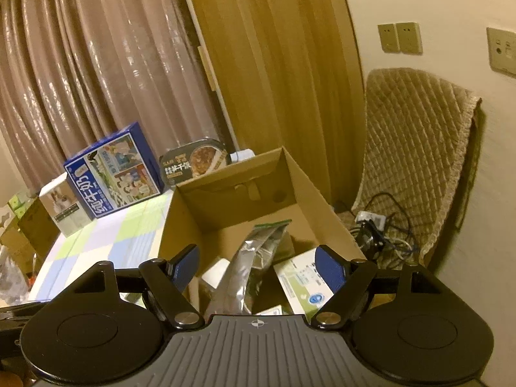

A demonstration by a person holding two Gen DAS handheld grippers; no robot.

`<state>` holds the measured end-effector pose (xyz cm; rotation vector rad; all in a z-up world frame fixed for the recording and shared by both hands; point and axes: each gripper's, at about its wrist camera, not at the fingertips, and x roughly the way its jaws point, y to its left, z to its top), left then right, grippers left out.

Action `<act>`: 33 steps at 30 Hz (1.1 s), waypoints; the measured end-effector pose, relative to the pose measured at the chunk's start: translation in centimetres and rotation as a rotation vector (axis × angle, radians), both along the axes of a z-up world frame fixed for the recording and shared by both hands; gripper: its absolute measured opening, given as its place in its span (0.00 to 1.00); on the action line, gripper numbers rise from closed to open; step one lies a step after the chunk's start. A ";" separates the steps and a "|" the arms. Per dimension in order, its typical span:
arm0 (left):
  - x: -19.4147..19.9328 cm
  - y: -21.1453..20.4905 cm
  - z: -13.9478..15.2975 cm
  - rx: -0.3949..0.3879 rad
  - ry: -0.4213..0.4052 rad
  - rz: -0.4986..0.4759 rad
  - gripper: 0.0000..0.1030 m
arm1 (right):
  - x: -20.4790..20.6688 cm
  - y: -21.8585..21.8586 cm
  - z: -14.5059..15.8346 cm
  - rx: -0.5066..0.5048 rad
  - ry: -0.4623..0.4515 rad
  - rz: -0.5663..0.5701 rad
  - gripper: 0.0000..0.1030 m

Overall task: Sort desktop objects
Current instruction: 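Withdraw both tools back over the table toward the black cable and ointment box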

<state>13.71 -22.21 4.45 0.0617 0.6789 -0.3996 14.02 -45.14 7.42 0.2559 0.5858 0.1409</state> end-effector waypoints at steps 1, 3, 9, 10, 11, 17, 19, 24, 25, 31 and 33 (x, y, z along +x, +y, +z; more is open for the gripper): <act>-0.1 0.2 0.0 0.002 0.000 0.002 0.57 | -0.3 -0.1 0.0 0.005 0.004 -0.006 0.75; -0.5 0.6 0.1 0.010 -0.004 0.004 0.64 | -0.8 -0.2 0.2 0.013 0.009 -0.014 0.75; -1.8 2.3 0.4 0.042 -0.017 0.025 0.80 | -2.0 0.8 1.1 0.019 -0.009 -0.006 0.81; -2.0 2.7 0.5 0.045 -0.018 0.029 0.81 | -2.1 1.0 1.3 0.020 -0.014 -0.003 0.82; -2.2 3.0 0.6 0.049 -0.019 0.033 0.83 | -2.3 1.3 1.6 0.022 -0.019 0.002 0.83; -3.8 5.7 0.9 0.104 -0.029 0.078 0.97 | -3.1 3.9 2.5 0.023 -0.039 0.051 0.88; -4.1 6.9 0.9 0.117 -0.023 0.100 0.98 | -3.2 4.8 2.6 0.019 -0.041 0.071 0.89; -4.5 10.1 1.0 0.154 -0.018 0.163 0.98 | -3.5 7.3 2.7 0.010 -0.042 0.123 0.91; -4.6 10.8 1.1 0.164 -0.016 0.173 0.98 | -3.6 7.8 2.7 0.009 -0.041 0.134 0.92; -5.1 13.9 1.3 0.194 -0.013 0.229 0.98 | -3.8 10.8 2.6 -0.012 -0.037 0.198 0.94; -5.3 14.7 1.3 0.196 -0.011 0.243 0.98 | -3.9 11.7 2.6 -0.021 -0.036 0.219 0.94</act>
